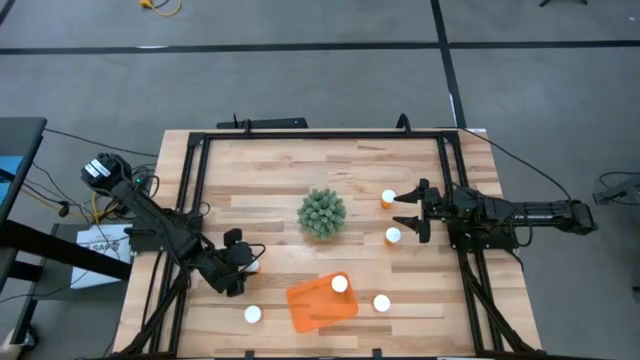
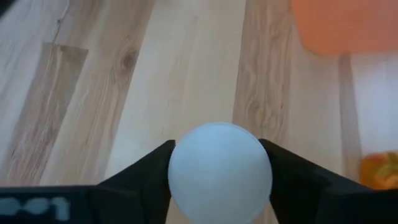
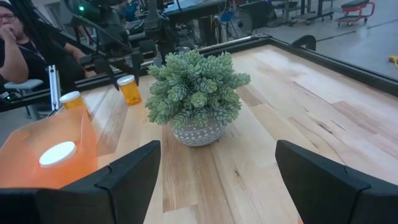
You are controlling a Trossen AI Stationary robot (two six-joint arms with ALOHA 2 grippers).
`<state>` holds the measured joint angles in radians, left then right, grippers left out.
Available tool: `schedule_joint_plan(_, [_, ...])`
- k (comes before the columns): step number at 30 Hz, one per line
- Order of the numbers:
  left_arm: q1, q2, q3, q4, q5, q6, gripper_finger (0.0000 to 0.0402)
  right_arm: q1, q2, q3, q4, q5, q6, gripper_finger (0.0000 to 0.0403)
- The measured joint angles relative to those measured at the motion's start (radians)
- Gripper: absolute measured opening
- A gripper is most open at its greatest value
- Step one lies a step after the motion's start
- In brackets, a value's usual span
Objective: Pick and place pill bottles into a basket
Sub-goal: Put the orange pill bottle into the orange bin
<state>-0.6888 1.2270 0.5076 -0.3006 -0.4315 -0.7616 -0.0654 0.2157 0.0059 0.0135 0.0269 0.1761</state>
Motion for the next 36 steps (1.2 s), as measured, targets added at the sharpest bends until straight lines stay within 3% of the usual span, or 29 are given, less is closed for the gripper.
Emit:
schedule_joint_plan(7, [0.026, 0.000, 0.050, -0.002, -0.065, 0.052, 0.0188, 0.000, 0.000, 0.000, 0.000, 0.000, 0.000, 0.0311])
schedule_joint_plan(12, [0.061, 0.000, 0.146, 0.011, -0.151, 0.178, 0.0211, 0.000, 0.000, 0.000, 0.000, 0.000, 0.000, 0.0311])
schedule_joint_plan(15, [0.076, 0.000, 0.201, 0.090, -0.168, 0.281, 0.0203, 0.000, 0.000, 0.000, 0.000, 0.000, 0.000, 0.0311])
schedule_joint_plan(23, [0.112, 0.077, 0.280, 0.419, 0.040, 0.475, 0.0193, 0.000, 0.000, 0.000, 0.000, 0.000, 0.000, 0.0311])
schedule_joint_plan(27, [0.136, 0.226, 0.354, 0.424, 0.113, 0.494, 0.0208, 0.000, 0.000, 0.000, 0.000, 0.000, 0.000, 0.0311])
schedule_joint_plan(36, [0.213, 0.526, 0.629, 0.312, 0.224, 0.655, 0.0190, 0.000, 0.000, 0.000, 0.000, 0.000, 0.000, 0.0311])
